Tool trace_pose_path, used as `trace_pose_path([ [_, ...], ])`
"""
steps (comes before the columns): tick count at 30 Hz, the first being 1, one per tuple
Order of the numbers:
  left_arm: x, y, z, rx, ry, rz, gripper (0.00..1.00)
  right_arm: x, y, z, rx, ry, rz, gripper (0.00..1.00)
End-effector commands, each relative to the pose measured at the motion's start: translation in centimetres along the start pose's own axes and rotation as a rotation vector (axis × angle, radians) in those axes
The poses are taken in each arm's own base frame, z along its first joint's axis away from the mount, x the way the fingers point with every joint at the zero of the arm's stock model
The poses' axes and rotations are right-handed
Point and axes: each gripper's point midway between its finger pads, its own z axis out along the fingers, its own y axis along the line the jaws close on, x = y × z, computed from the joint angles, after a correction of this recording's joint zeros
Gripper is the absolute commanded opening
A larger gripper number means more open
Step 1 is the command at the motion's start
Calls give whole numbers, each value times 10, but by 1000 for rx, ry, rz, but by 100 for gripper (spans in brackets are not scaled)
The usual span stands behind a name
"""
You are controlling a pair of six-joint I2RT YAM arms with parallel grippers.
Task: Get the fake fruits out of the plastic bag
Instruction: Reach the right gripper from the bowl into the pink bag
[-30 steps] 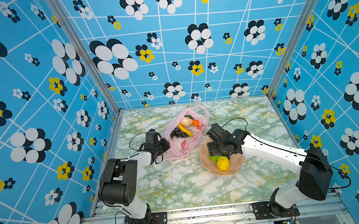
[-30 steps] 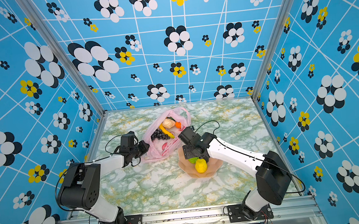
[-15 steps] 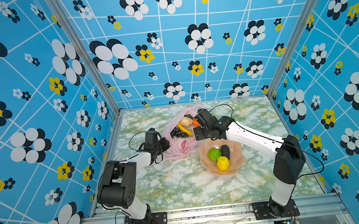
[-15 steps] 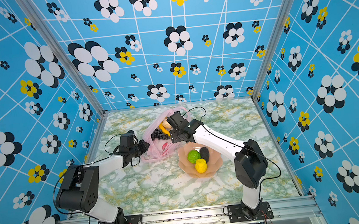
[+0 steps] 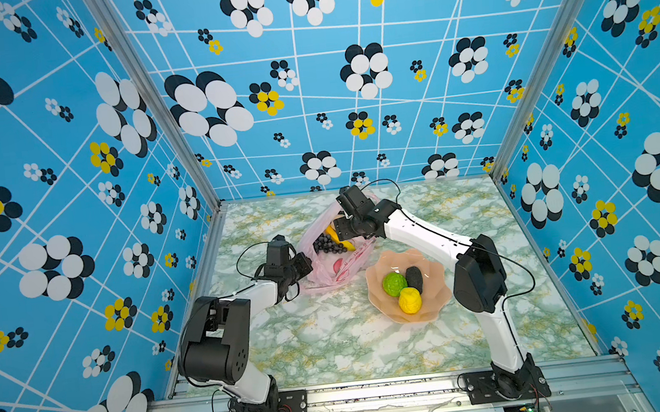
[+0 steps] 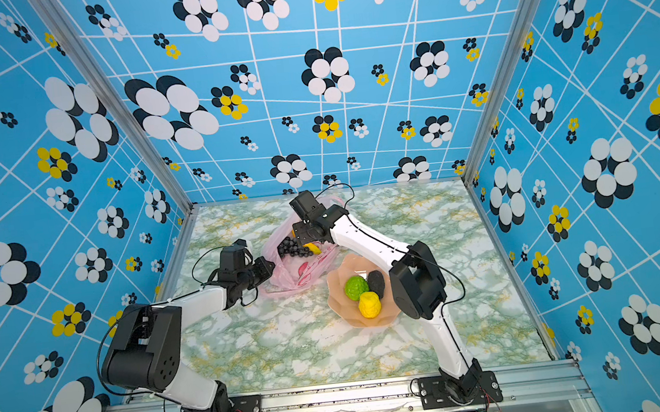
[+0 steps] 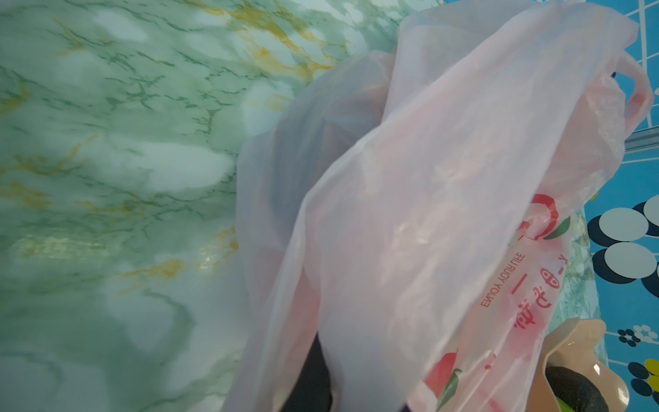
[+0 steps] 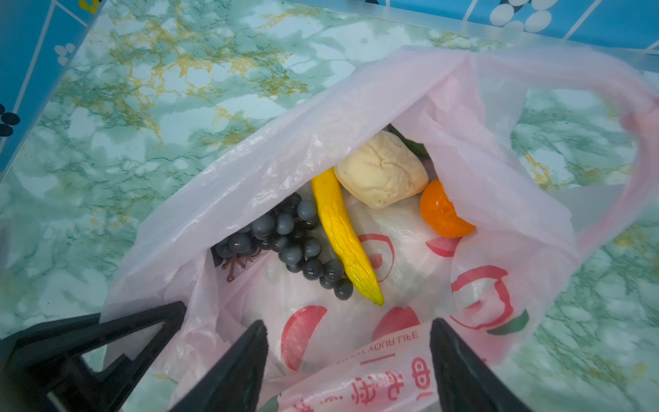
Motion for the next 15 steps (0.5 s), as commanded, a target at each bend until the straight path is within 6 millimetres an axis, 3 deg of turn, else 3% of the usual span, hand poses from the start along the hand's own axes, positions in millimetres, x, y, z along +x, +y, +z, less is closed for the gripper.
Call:
trace_pose_path([
  [1, -2, -10, -7, 35, -22, 35, 14, -3, -6, 21, 7, 21, -30, 74],
  [9, -5, -13, -11, 49, -39, 38, 14, -16, -4, 61, 30, 9, -64, 79],
  [15, -5, -14, -12, 51, -44, 40, 14, -26, -14, 82, 82, -30, -72, 83],
])
